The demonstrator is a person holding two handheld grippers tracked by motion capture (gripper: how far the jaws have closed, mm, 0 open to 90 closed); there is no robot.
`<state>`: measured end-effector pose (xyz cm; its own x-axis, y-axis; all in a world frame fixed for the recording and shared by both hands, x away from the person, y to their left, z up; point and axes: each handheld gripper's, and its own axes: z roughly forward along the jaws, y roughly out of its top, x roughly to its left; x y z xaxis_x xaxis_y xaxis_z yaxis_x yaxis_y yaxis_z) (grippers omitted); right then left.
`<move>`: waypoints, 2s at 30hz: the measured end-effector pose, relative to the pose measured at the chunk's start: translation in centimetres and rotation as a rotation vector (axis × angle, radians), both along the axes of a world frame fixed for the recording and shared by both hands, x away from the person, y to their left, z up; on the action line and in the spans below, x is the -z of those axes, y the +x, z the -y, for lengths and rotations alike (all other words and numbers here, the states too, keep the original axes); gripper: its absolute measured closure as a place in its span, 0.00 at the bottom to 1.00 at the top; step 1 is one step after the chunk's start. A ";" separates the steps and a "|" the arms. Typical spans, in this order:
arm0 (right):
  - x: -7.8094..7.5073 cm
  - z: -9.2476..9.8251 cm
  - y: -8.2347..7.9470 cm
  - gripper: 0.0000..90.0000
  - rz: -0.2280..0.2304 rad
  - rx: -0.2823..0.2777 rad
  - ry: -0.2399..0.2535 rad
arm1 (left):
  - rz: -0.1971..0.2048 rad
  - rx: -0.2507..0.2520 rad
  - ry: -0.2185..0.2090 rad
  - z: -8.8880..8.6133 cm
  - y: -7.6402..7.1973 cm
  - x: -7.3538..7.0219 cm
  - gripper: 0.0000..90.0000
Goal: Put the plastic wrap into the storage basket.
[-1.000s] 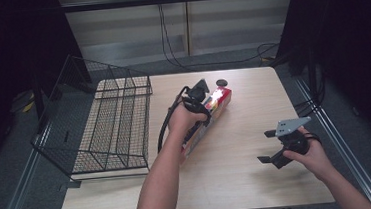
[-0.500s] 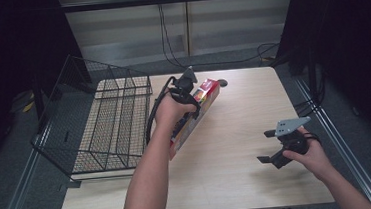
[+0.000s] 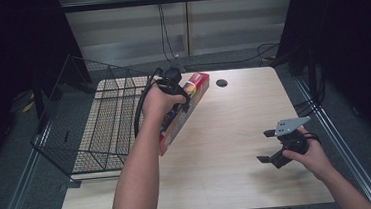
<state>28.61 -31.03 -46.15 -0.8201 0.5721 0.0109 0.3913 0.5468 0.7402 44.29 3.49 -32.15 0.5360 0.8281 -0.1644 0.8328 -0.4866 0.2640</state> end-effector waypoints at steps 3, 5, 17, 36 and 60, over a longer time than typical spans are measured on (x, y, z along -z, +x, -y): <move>0.0 0.0 0.0 0.03 -0.003 -0.003 -0.001 | -0.006 -0.010 -0.006 -0.8 0.0 -0.7 0.50; 0.0 0.0 -0.1 0.03 -0.008 -0.003 -0.001 | -0.005 -0.024 -0.004 -0.9 0.0 -0.9 0.50; -0.1 0.0 -0.1 0.03 0.000 -0.003 0.001 | -0.010 -0.075 -0.011 -2.9 -0.4 -3.6 0.50; -0.1 0.0 -0.2 0.03 -0.003 0.000 -0.007 | -0.011 -0.176 -0.002 -6.4 -0.7 -6.4 0.50; -0.1 0.0 -0.2 0.03 -0.004 0.002 -0.011 | -0.006 -0.264 -0.001 -9.9 -1.0 -8.9 0.50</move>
